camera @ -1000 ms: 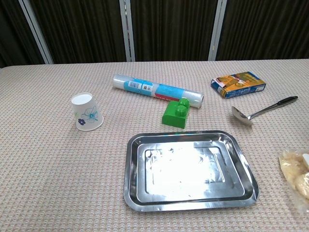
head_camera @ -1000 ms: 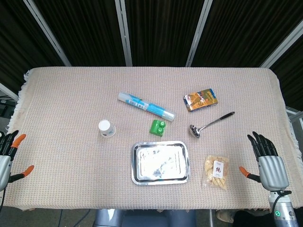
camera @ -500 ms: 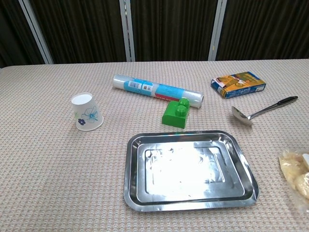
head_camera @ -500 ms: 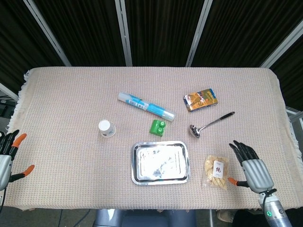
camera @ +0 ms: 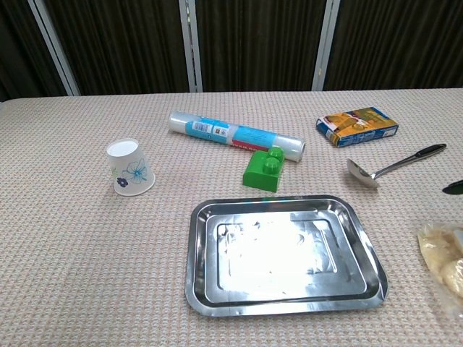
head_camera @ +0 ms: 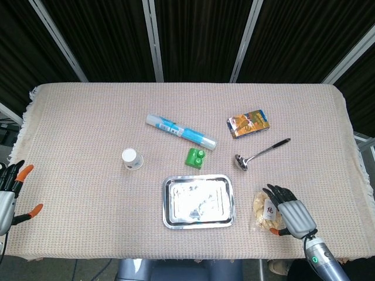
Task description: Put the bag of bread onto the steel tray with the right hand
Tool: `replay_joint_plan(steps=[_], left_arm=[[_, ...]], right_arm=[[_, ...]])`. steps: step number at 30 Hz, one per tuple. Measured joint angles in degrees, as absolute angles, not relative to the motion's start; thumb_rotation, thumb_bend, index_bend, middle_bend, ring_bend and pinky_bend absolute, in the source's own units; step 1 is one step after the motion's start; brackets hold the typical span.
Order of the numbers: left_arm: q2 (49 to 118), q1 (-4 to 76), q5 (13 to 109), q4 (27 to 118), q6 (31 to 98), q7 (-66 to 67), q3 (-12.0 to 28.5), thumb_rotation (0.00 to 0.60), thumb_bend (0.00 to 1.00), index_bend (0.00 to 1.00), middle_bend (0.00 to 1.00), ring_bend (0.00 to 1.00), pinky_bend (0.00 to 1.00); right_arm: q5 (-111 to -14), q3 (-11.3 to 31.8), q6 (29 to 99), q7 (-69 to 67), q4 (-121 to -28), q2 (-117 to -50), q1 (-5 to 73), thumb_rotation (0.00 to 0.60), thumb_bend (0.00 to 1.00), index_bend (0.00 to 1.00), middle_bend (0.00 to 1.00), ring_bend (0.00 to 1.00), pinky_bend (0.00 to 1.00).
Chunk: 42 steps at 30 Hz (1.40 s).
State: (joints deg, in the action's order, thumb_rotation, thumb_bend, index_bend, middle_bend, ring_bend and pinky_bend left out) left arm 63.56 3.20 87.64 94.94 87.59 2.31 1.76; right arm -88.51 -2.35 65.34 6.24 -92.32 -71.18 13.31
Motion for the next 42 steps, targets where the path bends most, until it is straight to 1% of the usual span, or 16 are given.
replay_joint_plan(steps=[9, 13, 15, 17, 20, 24, 29, 34, 38, 42], left_arm=[[63.7, 3.1, 87.4, 94.8, 87.4, 2.4, 1.6, 0.600, 0.16, 0.10, 0.00, 0.00, 0.00], [63.7, 3.0, 87.4, 94.8, 87.5, 2.3, 1.6, 0.600, 0.16, 0.10, 0.00, 0.00, 0.00], [63.7, 3.0, 87.4, 94.8, 87.4, 2.3, 1.5, 0.600, 0.16, 0.10, 0.00, 0.00, 0.00], [63.7, 3.0, 87.4, 94.8, 87.4, 2.3, 1.5, 0.600, 0.16, 0.10, 0.00, 0.00, 0.00], [63.8, 3.0, 87.3, 94.7, 87.2, 2.3, 1.5, 0.600, 0.16, 0.10, 0.00, 0.00, 0.00], [64.0, 3.2, 87.2, 94.5, 86.9, 2.2, 1.5, 0.600, 0.16, 0.10, 0.00, 0.00, 0.00], [64.2, 3.2, 86.9, 94.1, 86.7, 2.1, 1.5, 0.600, 0.16, 0.10, 0.00, 0.00, 0.00], [64.3, 3.1, 86.6, 93.7, 86.6, 1.6, 1.5, 0.600, 0.16, 0.10, 0.00, 0.00, 0.00], [64.5, 3.1, 86.6, 93.4, 86.5, 1.3, 1.4, 0.600, 0.16, 0.10, 0.00, 0.00, 0.00], [64.5, 3.2, 86.7, 93.1, 86.5, 1.0, 1.5, 0.600, 0.16, 0.10, 0.00, 0.00, 0.00]], right_arm=[[-86.8, -3.4, 61.1, 6.1, -87.0, -74.4, 15.0, 0.600, 0.00, 0.02, 0.00, 0.00, 0.10], [-86.4, -3.5, 60.7, 6.6, -86.4, -75.0, 15.3, 0.600, 0.00, 0.07, 0.01, 0.00, 0.10], [-86.3, -3.5, 60.6, 6.7, -86.2, -75.2, 15.4, 0.600, 0.00, 0.11, 0.03, 0.00, 0.10], [-86.3, -3.5, 60.6, 6.5, -86.1, -75.4, 15.4, 0.600, 0.00, 0.18, 0.10, 0.03, 0.13], [-86.6, -3.5, 60.9, 6.6, -85.7, -75.8, 15.6, 0.600, 0.02, 0.29, 0.19, 0.12, 0.23], [-87.0, -3.3, 61.1, 6.9, -85.3, -76.4, 16.1, 0.600, 0.06, 0.37, 0.26, 0.20, 0.31], [-87.0, -3.2, 59.9, 7.5, -85.1, -76.8, 17.2, 0.600, 0.13, 0.45, 0.35, 0.32, 0.45], [-87.9, -2.9, 60.1, 7.9, -86.2, -76.3, 18.0, 0.600, 0.16, 0.49, 0.38, 0.37, 0.50], [-88.9, -2.7, 60.7, 8.0, -87.9, -75.4, 18.5, 0.600, 0.16, 0.50, 0.39, 0.38, 0.51], [-90.8, -2.1, 61.6, 7.9, -91.7, -73.5, 19.5, 0.600, 0.16, 0.50, 0.39, 0.38, 0.52]])
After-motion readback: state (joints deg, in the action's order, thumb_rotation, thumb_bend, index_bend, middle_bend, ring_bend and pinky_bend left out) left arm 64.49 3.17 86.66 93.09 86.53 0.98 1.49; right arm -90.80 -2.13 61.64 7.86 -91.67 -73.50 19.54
